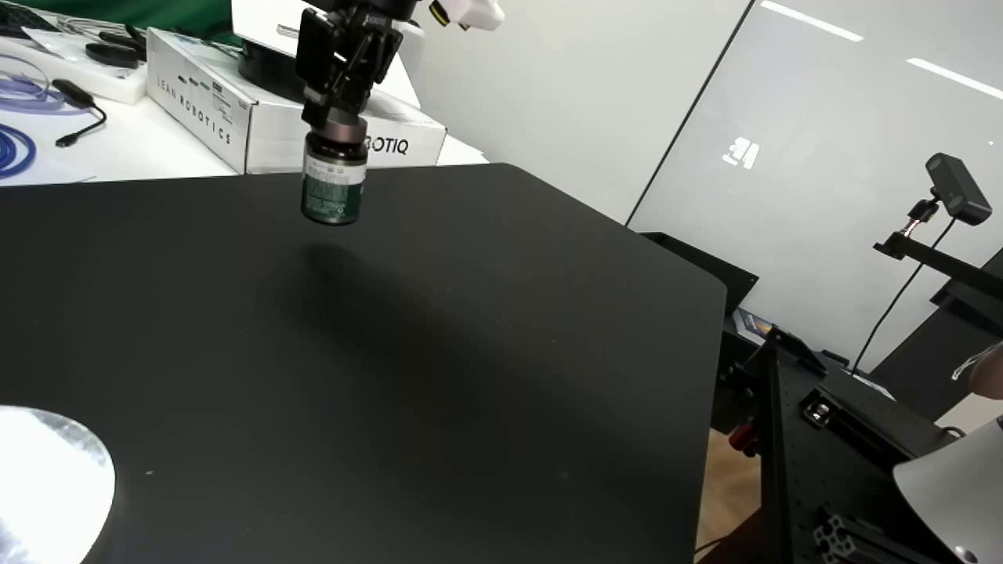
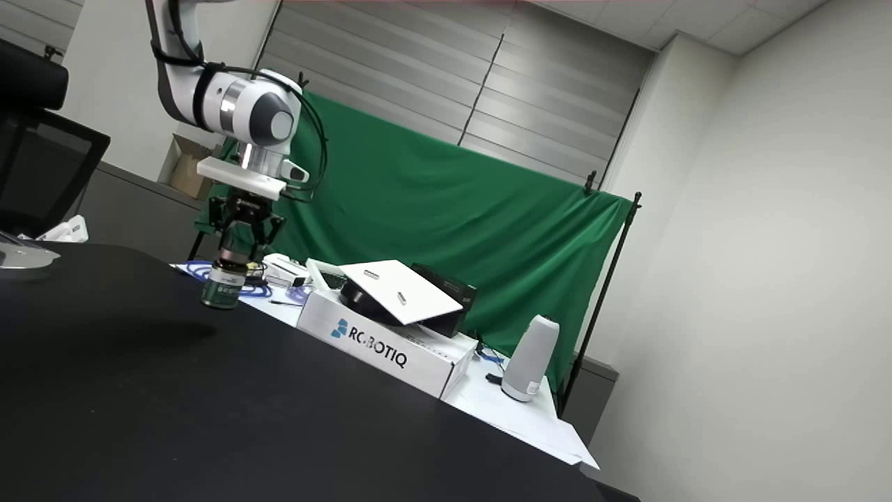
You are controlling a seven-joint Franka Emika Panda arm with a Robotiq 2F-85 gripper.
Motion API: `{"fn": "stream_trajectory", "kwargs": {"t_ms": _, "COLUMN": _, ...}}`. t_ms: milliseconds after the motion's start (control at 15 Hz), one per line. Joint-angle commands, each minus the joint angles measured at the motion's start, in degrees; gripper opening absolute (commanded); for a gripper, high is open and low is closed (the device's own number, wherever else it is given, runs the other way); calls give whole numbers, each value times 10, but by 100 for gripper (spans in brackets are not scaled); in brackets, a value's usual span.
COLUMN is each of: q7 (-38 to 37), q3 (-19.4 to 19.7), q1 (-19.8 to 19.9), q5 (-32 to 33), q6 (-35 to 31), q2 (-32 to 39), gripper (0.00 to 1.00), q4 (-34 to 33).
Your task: Move the bottle forward
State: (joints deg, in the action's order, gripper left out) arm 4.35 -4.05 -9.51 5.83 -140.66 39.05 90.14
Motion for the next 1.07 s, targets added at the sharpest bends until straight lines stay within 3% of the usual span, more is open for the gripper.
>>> {"fn": "stream_trajectory", "kwargs": {"t_ms": 0, "q7": -23, "q3": 16, "q1": -1, "q5": 12, "q6": 26, "q2": -70, "gripper": 35, "q4": 41}}
{"fn": "stream_trajectory", "kwargs": {"t_ms": 333, "q7": -16, "q3": 30, "q1": 12, "q5": 28, "q6": 33, "q2": -172, "gripper": 35, "q4": 153}}
{"fn": "stream_trajectory", "kwargs": {"t_ms": 667, "q7": -11, "q3": 31, "q1": 31, "q5": 41, "q6": 18, "q2": -285, "gripper": 35, "q4": 305}}
{"fn": "stream_trajectory", "kwargs": {"t_ms": 1000, "q7": 18, "q3": 25, "q1": 54, "q5": 17, "q6": -34, "q2": -388, "gripper": 35, "q4": 452}}
